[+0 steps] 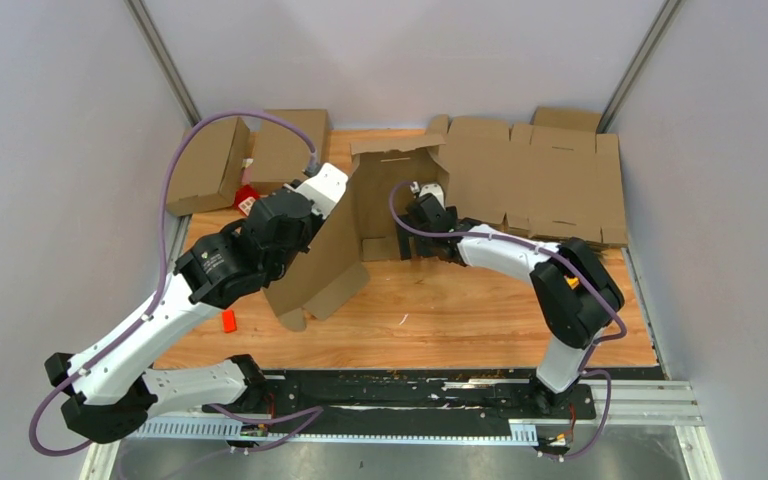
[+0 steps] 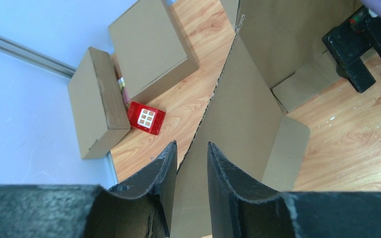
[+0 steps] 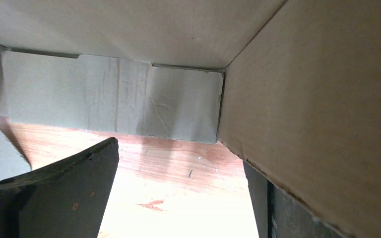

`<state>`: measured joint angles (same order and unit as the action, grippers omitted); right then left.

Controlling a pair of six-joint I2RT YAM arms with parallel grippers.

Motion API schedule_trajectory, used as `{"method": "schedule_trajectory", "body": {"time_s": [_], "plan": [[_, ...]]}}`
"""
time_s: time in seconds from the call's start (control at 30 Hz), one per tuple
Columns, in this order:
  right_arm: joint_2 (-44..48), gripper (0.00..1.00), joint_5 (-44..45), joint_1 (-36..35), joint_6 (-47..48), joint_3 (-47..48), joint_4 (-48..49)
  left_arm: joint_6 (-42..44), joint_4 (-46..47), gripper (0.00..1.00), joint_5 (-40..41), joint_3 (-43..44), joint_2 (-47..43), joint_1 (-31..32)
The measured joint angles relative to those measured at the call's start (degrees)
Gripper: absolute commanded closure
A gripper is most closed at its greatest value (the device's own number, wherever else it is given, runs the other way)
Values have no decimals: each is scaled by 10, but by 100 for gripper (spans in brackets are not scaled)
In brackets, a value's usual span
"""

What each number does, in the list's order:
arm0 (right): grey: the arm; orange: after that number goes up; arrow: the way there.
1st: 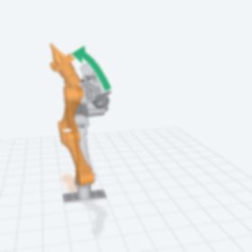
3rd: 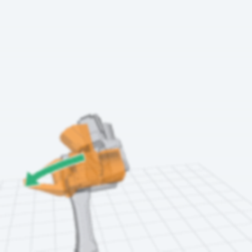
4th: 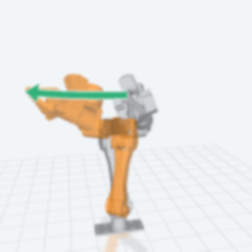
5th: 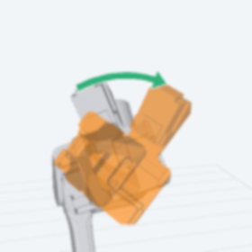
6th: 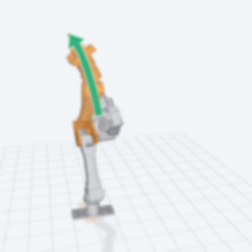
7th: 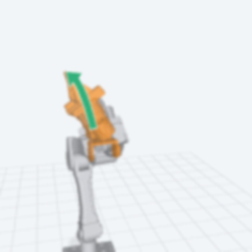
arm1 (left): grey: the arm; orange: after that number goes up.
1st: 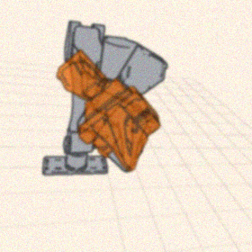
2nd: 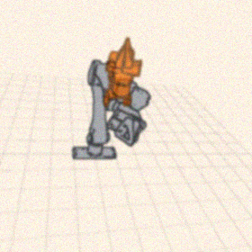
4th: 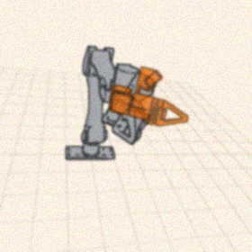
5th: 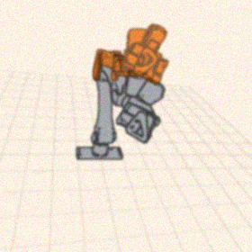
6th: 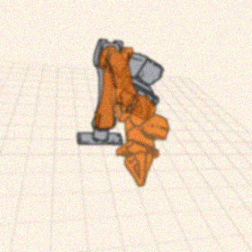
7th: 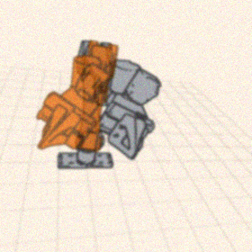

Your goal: Fold the paper box

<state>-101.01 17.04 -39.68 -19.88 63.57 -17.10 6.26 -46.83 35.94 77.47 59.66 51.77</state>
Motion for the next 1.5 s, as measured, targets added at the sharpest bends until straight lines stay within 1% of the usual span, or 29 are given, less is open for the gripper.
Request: {"method": "schedule_trajectory", "body": {"time_s": [0.1,0.27,0.37,0.43,0.5,0.57,0.77,0.83,0.87,0.93,0.97,1.0,1.1,1.23,1.37,1.5], "plan": [[12,9,0,0,1,-2,1,3,0,64,1,-2,0,0],[49,28,0,-4,1,-34,8,4,0,64,1,-2,0,0],[77,35,6,-12,-2,-73,23,4,0,64,-1,-2,0,0],[96,35,12,-24,-5,-103,34,4,0,64,-2,-2,0,0],[105,31,19,-36,-7,-122,43,5,0,64,-3,-2,0,0],[106,30,23,-45,-10,-130,45,5,1,64,-5,-2,0,0],[116,34,40,-59,-10,-143,76,5,1,64,-5,-2,0,0],[130,44,56,-70,-10,-160,89,5,0,64,-5,-2,0,0],[133,53,65,-77,-7,-165,92,5,0,64,-5,-2,0,0],[134,80,88,-100,2,-167,102,5,0,64,-5,-2,0,0],[134,91,95,-110,10,-167,107,5,0,64,-5,-2,0,0],[134,99,104,-121,12,-167,115,5,0,64,-5,-2,0,0],[132,100,110,-139,30,-160,139,5,0,64,-5,-2,0,0],[109,100,110,-140,55,-145,202,5,0,64,-5,-2,0,0],[56,100,101,-130,73,-123,263,5,1,64,-5,-3,0,0],[5,100,83,-111,73,-100,289,5,3,64,-5,-6,0,0]]}}
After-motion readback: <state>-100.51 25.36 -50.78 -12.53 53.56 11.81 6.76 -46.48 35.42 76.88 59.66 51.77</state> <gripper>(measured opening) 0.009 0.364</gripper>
